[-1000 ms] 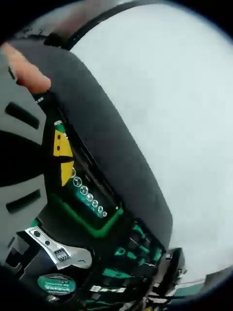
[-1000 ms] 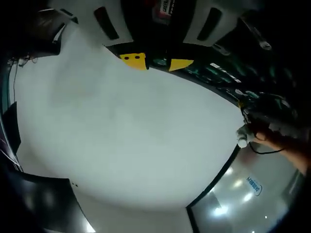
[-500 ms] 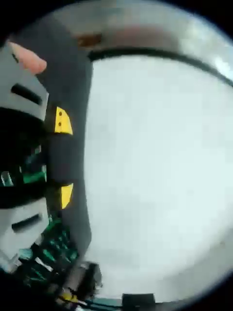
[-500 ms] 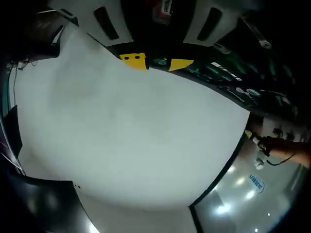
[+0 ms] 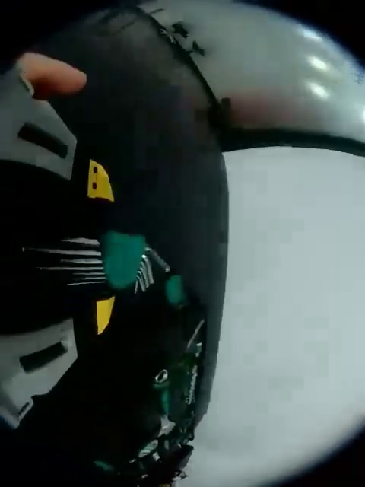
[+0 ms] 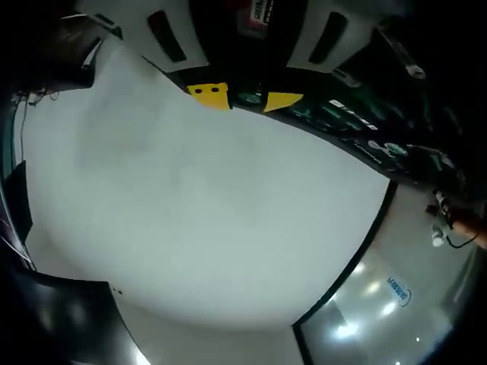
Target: Pick up the tools and put them into their designated positions in the toolbox.
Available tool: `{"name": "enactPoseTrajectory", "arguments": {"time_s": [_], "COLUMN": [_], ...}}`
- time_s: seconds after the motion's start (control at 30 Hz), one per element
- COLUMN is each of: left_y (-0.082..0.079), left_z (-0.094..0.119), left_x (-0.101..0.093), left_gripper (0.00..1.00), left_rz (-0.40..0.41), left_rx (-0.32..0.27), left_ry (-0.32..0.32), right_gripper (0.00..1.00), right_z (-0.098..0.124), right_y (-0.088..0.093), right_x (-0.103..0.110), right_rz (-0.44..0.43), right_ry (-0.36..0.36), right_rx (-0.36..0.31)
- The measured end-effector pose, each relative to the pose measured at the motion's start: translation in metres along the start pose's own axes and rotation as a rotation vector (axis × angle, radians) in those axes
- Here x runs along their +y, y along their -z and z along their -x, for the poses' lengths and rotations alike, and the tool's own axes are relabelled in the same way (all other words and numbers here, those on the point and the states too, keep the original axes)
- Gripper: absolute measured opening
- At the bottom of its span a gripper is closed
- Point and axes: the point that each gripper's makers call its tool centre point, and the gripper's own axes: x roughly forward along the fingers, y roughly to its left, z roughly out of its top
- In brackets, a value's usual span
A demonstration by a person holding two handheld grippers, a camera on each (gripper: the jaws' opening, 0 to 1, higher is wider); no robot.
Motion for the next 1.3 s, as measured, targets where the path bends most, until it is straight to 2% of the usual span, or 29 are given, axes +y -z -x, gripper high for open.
{"name": "enactPoseTrajectory", "arguments": {"time_s": [0.03,0.07,0.1,0.13,0.17,0.2,0.27,0.3,0.37,0.4,0.47,0.57,0.67,0.7,0.77,0.83,0.9,0.97,1.0,1.03,1.07,1.1,1.13,1.17,1.2,1.23,1.3], "left_y": [0.000,-0.004,-0.003,-0.007,-0.011,-0.006,-0.007,-0.011,-0.011,-0.013,-0.021,-0.040,-0.062,-0.072,-0.091,-0.102,-0.106,-0.103,-0.098,-0.096,-0.090,-0.088,-0.087,-0.085,-0.083,-0.074,-0.063], "left_z": [-0.006,-0.011,-0.013,-0.016,-0.015,-0.011,-0.008,-0.005,0.006,0.005,0.009,0.021,0.045,0.057,0.077,0.092,0.101,0.108,0.113,0.117,0.124,0.126,0.130,0.133,0.131,0.131,0.109], "left_x": [0.000,0.001,0.002,0.005,-0.002,0.000,0.004,0.002,-0.006,-0.005,-0.002,0.005,-0.001,-0.008,-0.040,-0.075,-0.094,-0.115,-0.129,-0.138,-0.152,-0.155,-0.153,-0.164,-0.165,-0.170,-0.188], "left_gripper": [0.59,0.58,0.53,0.33,0.31,0.30,0.30,0.29,0.29,0.29,0.29,0.29,0.29,0.29,0.27,0.27,0.27,0.27,0.27,0.27,0.27,0.19,0.06,0.06,0.05,0.05,0.07], "left_rz": [-0.013,0.013,0.018,0.016,0.052,0.048,-0.050,-0.128,-0.229,-0.242,-0.254,-0.292,-0.304,-0.287,-0.287,-0.327,-0.375,-0.400,-0.411,-0.420,-0.461,-0.482,-0.534,-0.547,-0.665,-0.684,-0.808], "left_rx": [-0.006,-0.029,-0.026,-0.049,-0.065,-0.028,-0.005,-0.021,-0.028,-0.031,-0.067,-0.166,-0.254,-0.274,-0.317,-0.342,-0.340,-0.278,-0.225,-0.196,-0.142,-0.118,-0.053,-0.003,0.067,0.148,0.212], "left_ry": [-0.005,-0.001,0.001,-0.018,0.004,-0.038,-0.089,-0.114,-0.165,-0.165,-0.189,-0.213,-0.208,-0.187,-0.080,0.026,0.100,0.174,0.238,0.281,0.367,0.392,0.415,0.495,0.539,0.588,0.647], "right_gripper": [0.13,0.13,0.13,0.13,0.13,0.13,0.13,0.13,0.13,0.13,0.13,0.13,0.13,0.13,0.13,0.13,0.13,0.13,0.13,0.13,0.13,0.13,0.13,0.13,0.13,0.13,0.13], "right_z": [0.000,0.000,0.000,0.000,0.000,-0.001,-0.001,-0.001,-0.001,-0.001,-0.001,-0.001,-0.001,-0.001,-0.001,-0.001,-0.001,-0.001,-0.001,-0.001,-0.001,-0.001,-0.001,-0.001,0.000,0.000,0.000], "right_y": [0.001,0.000,0.001,0.000,0.000,0.001,0.002,0.001,0.002,0.002,0.001,0.001,0.001,0.001,0.001,0.001,0.001,0.000,0.000,0.000,0.001,0.001,0.001,0.001,0.000,0.000,-0.001], "right_x": [0.000,0.000,0.000,0.000,0.000,0.001,0.002,0.002,0.002,0.002,0.002,0.002,0.003,0.004,0.004,0.004,0.004,0.004,0.004,0.004,0.004,0.004,0.004,0.005,0.005,0.006,0.008], "right_rz": [0.004,0.007,0.008,0.011,0.013,0.019,0.028,0.031,0.036,0.038,0.038,0.039,0.042,0.044,0.045,0.046,0.046,0.046,0.043,0.042,0.043,0.043,0.042,0.042,0.043,0.045,0.051], "right_ry": [0.002,0.003,0.003,0.003,0.004,0.004,0.003,0.004,0.004,0.005,0.007,0.006,0.004,0.003,0.003,0.004,0.004,0.004,0.003,0.003,0.003,0.003,0.001,-0.002,-0.004,-0.007,-0.011], "right_rx": [0.003,0.004,0.005,0.005,0.005,0.009,0.013,0.013,0.014,0.015,0.014,0.014,0.014,0.014,0.013,0.013,0.012,0.009,0.006,0.007,0.009,0.009,0.009,0.008,0.008,0.008,0.004]}}
